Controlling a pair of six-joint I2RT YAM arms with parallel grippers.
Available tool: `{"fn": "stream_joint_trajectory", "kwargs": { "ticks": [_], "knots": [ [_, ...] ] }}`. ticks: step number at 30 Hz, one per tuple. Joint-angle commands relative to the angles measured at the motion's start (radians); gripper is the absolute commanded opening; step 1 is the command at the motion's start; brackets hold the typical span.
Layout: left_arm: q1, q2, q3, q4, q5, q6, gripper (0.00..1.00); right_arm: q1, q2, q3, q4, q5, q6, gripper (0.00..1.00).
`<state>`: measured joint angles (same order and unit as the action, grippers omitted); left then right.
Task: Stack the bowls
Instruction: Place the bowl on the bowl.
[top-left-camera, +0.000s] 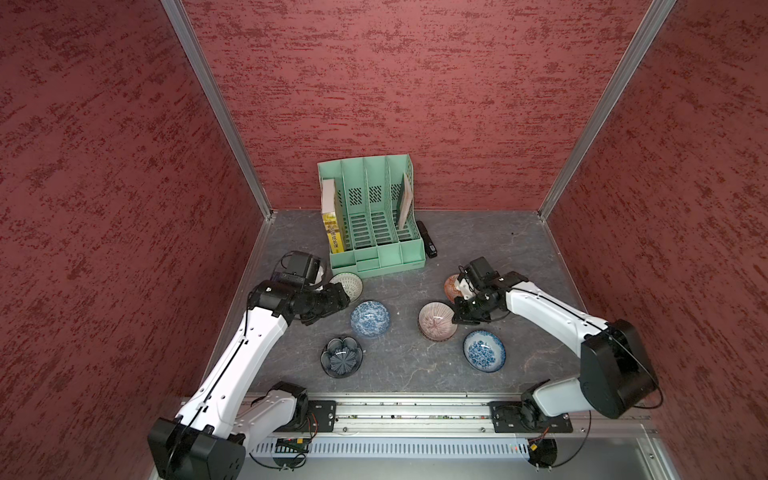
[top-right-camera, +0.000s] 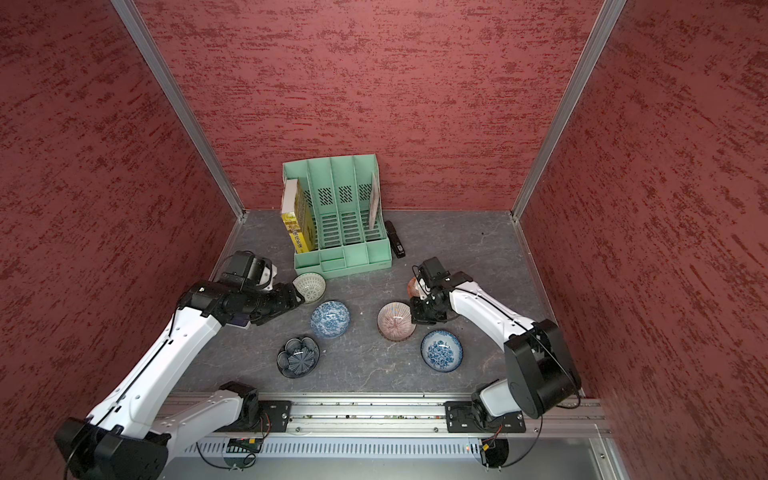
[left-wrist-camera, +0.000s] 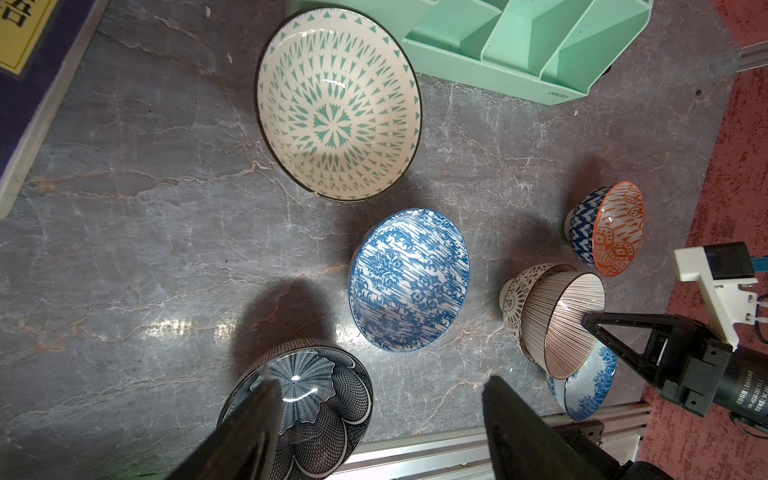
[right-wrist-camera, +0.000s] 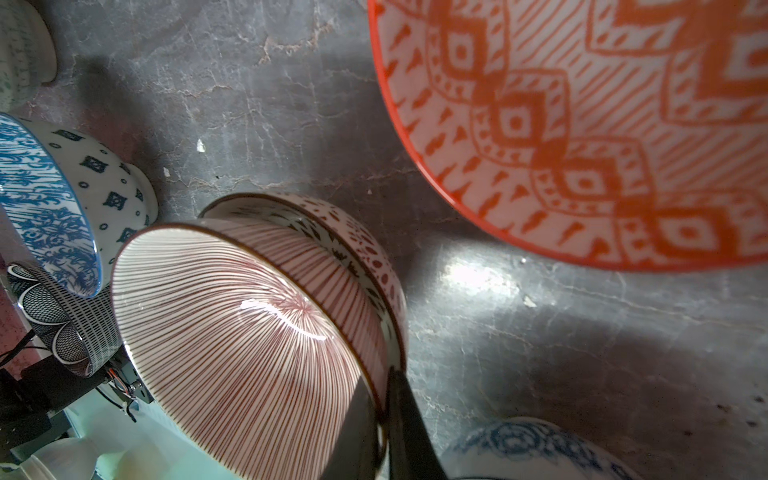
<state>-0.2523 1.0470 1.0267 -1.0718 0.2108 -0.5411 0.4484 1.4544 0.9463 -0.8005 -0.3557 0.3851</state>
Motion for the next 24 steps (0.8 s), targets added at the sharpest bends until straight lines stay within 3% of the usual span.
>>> {"fn": "stream_joint_trajectory", "kwargs": {
  "ticks": [1,24],
  "knots": [
    [0.007,-0.008,-0.013,0.019,0.008,0.01,0.79,0.007,-0.025,0.008,0.031,-0.034,-0.001,0.0],
    [0.007,-0.004,-0.03,0.025,0.013,0.008,0.8,0.028,0.045,0.009,0.021,-0.018,-0.008,0.03]
  ]
}}
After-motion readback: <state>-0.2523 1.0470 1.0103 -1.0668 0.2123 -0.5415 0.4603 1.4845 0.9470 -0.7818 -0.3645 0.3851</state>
